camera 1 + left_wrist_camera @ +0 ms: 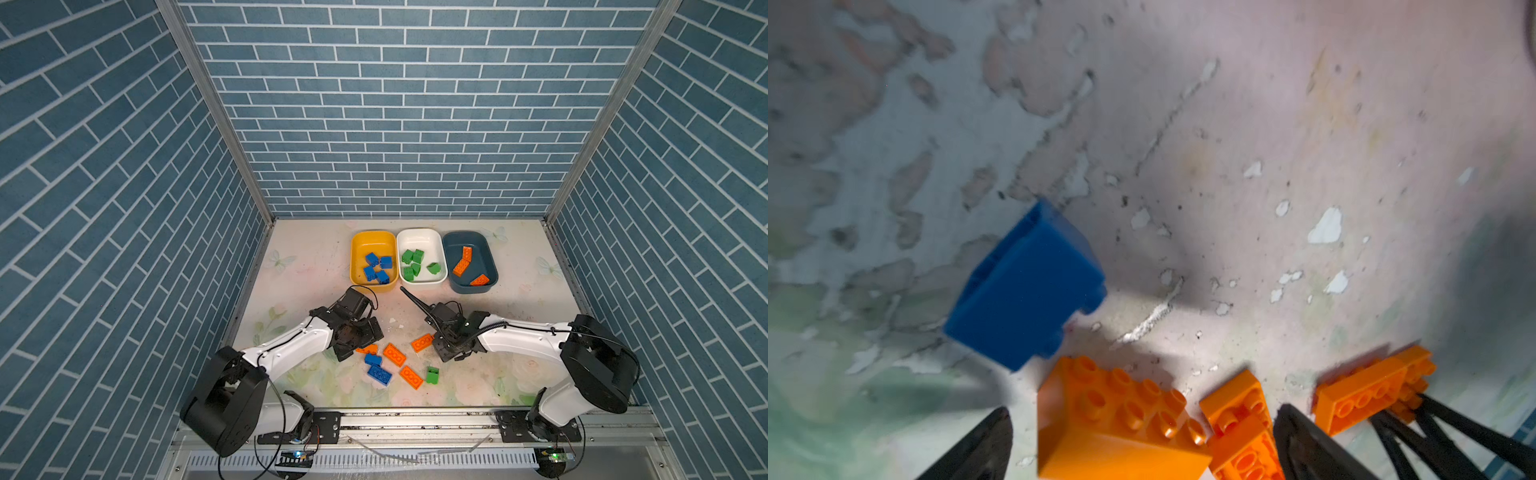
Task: Sort the legos into containers by color
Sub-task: 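Lift the orange brick toward the teal tub with the right gripper while the left hovers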
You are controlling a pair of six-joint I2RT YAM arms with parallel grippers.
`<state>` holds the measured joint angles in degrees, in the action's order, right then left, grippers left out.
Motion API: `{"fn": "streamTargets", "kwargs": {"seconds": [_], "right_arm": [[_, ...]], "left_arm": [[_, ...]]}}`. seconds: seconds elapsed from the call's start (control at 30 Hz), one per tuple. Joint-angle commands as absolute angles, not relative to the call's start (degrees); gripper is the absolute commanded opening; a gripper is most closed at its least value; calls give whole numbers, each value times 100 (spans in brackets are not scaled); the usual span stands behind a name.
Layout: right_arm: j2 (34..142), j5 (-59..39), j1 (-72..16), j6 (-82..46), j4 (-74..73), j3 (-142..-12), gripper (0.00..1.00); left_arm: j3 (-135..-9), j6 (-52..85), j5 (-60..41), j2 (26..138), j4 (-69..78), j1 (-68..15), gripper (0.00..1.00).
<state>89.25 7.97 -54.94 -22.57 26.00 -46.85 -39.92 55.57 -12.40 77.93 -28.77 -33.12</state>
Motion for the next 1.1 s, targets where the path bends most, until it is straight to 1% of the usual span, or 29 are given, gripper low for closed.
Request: {"fn": "streamTargets", "kwargs": {"seconds": [0.0, 0.17, 0.27, 0.33, 0.43, 0.53, 0.6, 0.7, 0.9, 1.07], "right_arm": [[8558, 926, -5310, -2174, 2779, -4520, 23], [7826, 1062, -4896, -1956, 2512, -4430, 22], [7463, 1071, -4444, -1768, 2047, -4395, 22], [7407, 1064, -4095, -1639, 1664, -4439, 22], [7617, 1085, -3653, -1425, 1278, -4680, 23], [8050, 1204, -3197, -1391, 1073, -4969, 23], [8377, 1094, -2959, -1394, 983, -5184, 23], [8701, 1009, -2753, -1389, 961, -5500, 23], [8989, 873, -2520, -1366, 992, -5896, 24], [9436, 960, -2301, -1108, 1194, -6297, 27]], "left_arm": [[-4398, 5223, -1349, 8080, -2957, -3517, 99], [-4694, 4971, -1662, 8509, -2919, -3664, 99], [-4880, 4877, -1834, 8835, -2868, -3724, 99], [-5042, 4805, -1954, 9058, -2827, -3765, 99], [-5318, 4673, -2145, 9361, -2745, -3855, 99], [-5653, 4517, -2258, 9643, -2703, -3950, 99], [-5882, 4432, -2301, 9857, -2705, -4019, 99], [-6202, 4347, -2385, 10112, -2731, -4114, 99], [-6686, 4167, -2540, 10489, -2829, -4296, 99], [-6804, 4175, -2485, 10478, -2831, -4359, 99]]}}
